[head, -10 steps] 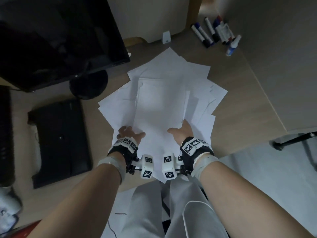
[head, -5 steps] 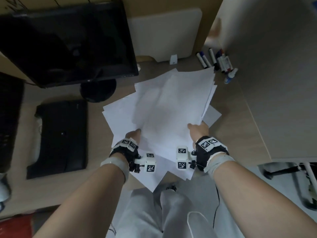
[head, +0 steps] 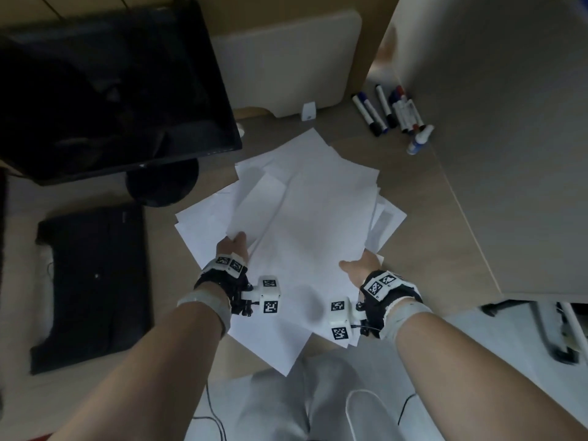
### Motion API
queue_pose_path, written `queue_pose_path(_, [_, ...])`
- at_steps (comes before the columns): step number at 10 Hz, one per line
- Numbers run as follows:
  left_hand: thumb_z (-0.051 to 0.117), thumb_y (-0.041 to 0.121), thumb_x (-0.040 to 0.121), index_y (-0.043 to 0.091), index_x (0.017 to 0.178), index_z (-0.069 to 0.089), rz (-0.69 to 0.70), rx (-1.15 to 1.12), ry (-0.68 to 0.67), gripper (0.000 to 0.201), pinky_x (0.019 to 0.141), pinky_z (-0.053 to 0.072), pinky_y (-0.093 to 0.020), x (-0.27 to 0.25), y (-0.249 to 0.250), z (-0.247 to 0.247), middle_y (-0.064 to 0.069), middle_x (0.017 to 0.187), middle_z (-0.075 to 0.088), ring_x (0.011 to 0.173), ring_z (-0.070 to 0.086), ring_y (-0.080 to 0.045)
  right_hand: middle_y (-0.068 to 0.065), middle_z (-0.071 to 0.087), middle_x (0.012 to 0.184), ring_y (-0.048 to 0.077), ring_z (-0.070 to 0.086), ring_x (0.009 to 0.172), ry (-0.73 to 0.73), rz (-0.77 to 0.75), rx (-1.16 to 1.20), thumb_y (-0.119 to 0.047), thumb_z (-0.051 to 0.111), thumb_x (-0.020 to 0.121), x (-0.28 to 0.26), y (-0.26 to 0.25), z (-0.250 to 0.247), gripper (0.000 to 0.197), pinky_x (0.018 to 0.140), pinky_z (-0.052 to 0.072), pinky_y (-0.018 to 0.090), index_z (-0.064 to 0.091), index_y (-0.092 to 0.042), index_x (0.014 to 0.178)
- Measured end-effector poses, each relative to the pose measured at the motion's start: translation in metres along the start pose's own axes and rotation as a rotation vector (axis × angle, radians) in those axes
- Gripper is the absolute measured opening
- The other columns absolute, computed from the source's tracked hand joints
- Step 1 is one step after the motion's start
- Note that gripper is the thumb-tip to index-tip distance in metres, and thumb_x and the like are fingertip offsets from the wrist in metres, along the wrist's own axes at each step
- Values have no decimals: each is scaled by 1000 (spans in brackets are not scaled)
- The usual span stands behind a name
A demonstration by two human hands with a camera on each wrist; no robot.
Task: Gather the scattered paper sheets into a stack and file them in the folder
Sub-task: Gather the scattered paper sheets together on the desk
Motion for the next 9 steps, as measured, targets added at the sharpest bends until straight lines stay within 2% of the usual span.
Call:
queue_pose_path(1, [46, 33, 99, -1, 135, 45, 0, -37, -43, 50, 85, 42, -34, 11, 4, 3, -23, 136, 51, 97, 47, -23, 13, 36, 152, 31, 41, 135, -28, 45, 24, -17, 68, 89, 10, -4, 3, 76, 107, 36, 36, 24, -4, 150])
queue_pose_path(2, [49, 28, 98, -1, 136, 43, -67, 54, -137, 49, 76, 48, -33, 10, 3, 11, -15, 114, 60, 82, 50, -22, 16, 38, 150, 33, 43, 133, -34, 126, 100, -28, 69, 88, 12, -10, 0, 83, 101, 38, 39, 21, -5, 151])
queue_pose_path(3, [59, 27, 88, 13, 133, 42, -113, 73, -259, 50, 73, 51, -31, 2, 1, 16, -4, 93, 57, 89, 59, -26, 18, 53, 132, 31, 58, 105, -3, 219, 61, -39, 64, 89, 11, -11, -2, 71, 73, 44, 31, 34, 0, 141])
queue_pose_path(4, [67, 39, 81, 12, 142, 33, -8, 382, -192, 75, 101, 46, -44, 5, -4, 16, -16, 135, 49, 123, 50, -36, 17, 59, 118, 24, 56, 90, 30, 163, -199, -46, 46, 91, 17, -15, -5, 53, 69, 45, 28, 55, -2, 119])
queue_pose_path(5, [66, 45, 83, 8, 148, 22, -124, 280, 6, 87, 111, 35, -46, -2, -5, 12, -26, 148, 32, 132, 39, -42, 20, 53, 133, 23, 47, 97, 12, 109, -325, -36, 53, 92, 23, -22, -5, 53, 54, 27, 20, 53, -1, 132])
queue_pose_path(6, [63, 35, 84, 0, 124, 51, -59, 258, -26, 54, 90, 48, -41, -16, 13, 15, -24, 124, 57, 106, 60, -37, 17, 52, 135, 24, 48, 103, -42, -3, -556, -24, 52, 95, 21, -39, -11, 43, 65, 39, 21, 51, -4, 133])
queue_pose_path(7, [38, 23, 101, 0, 123, 54, 28, 187, -52, 36, 96, 42, -35, -21, 31, 26, -18, 130, 55, 116, 55, -34, 12, 59, 126, 29, 56, 115, -142, -105, -837, -10, 52, 93, 22, -51, -7, 28, 96, 47, 34, 56, -3, 120])
queue_pose_path(8, [27, 43, 103, -2, 127, 52, -34, 142, -45, 57, 103, 38, -41, -24, 32, 34, -21, 133, 54, 120, 52, -35, 11, 61, 102, 22, 57, 106, -276, -73, -772, -17, 53, 97, 44, -33, -7, 20, 91, 44, 26, 55, 2, 90])
queue_pose_path(9, [34, 49, 100, -10, 110, 59, -27, 238, -89, 65, 87, 44, -39, -34, 29, 50, -28, 116, 62, 105, 60, -38, 15, 66, 99, 30, 65, 95, -318, 10, -244, -27, 51, 86, 64, -19, -13, 44, 88, 54, 43, 57, 6, 114])
Point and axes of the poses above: each hand's wrist, its own x-axis towards the middle knuckle, its own z-axis out of the palm, y = z × x, the point moved 7 cm from there along x, towards the middle knuckle
